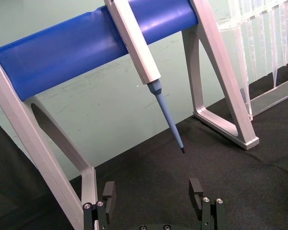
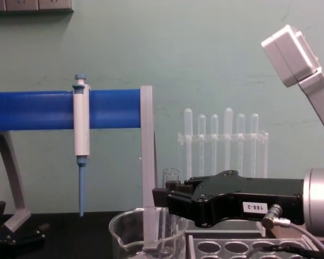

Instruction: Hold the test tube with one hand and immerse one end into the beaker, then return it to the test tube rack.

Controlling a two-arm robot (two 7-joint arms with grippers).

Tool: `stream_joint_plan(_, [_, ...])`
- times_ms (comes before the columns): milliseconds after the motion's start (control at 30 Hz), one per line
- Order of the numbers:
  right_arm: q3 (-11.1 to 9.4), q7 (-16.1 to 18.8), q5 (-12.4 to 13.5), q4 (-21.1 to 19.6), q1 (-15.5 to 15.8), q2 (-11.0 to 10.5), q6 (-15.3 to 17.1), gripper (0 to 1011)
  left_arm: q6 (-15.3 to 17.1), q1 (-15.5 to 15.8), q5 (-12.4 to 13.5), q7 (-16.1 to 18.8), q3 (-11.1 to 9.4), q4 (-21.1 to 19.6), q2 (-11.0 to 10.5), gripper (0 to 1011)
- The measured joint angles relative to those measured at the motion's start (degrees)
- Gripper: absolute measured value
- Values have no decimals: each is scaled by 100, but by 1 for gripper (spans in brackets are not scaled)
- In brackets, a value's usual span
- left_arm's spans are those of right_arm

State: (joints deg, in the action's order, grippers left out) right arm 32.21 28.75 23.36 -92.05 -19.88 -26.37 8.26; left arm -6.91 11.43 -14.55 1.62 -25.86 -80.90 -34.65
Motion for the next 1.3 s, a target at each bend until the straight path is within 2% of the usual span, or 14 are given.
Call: stream_joint_plan(1300, [0, 0, 0, 0, 0, 0, 0, 224, 0, 0, 0, 0, 0, 0, 0, 1000])
